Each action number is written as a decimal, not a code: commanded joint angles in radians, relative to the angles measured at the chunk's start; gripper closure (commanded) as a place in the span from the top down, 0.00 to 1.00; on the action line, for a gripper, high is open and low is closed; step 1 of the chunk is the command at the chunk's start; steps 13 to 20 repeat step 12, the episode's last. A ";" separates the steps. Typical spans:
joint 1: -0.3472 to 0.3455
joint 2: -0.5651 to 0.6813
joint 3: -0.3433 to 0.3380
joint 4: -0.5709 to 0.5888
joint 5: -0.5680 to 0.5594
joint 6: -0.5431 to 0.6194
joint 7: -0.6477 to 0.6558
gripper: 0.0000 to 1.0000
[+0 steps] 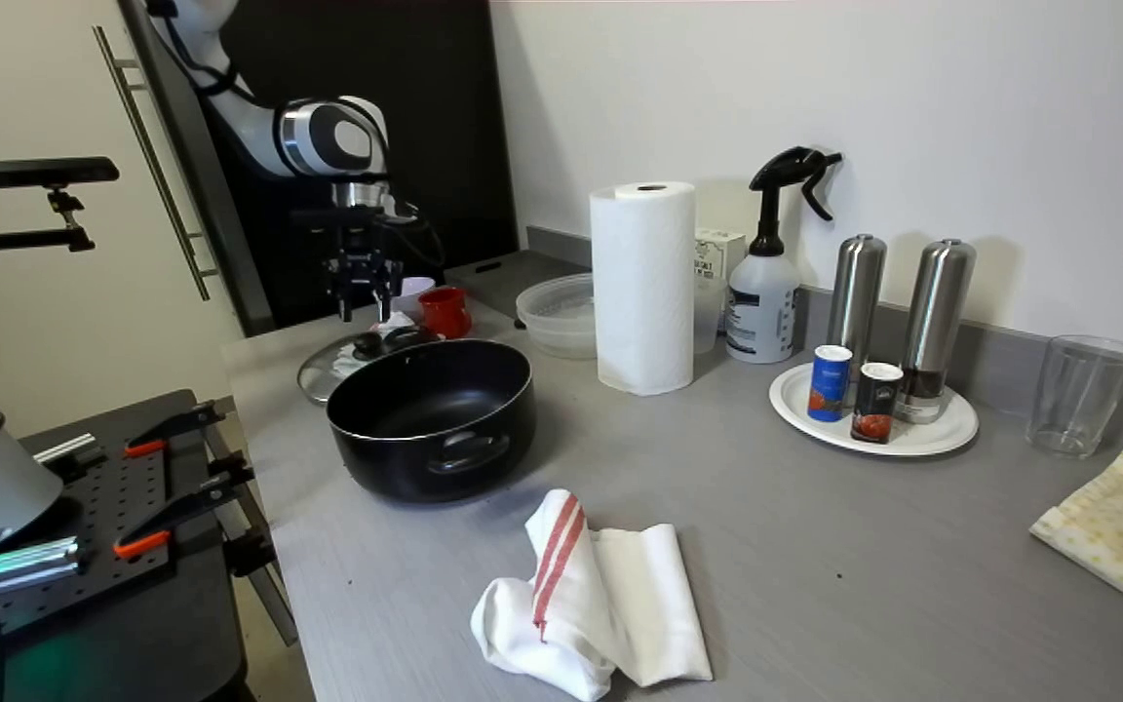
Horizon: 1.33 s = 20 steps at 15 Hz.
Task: Remove the glass lid from the black pot and put it on the table
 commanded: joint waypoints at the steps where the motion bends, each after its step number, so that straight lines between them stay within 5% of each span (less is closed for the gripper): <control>1: -0.003 -0.008 0.001 0.015 0.023 -0.011 -0.031 1.00; 20: 0.005 -0.004 -0.010 0.010 0.008 -0.002 -0.013 1.00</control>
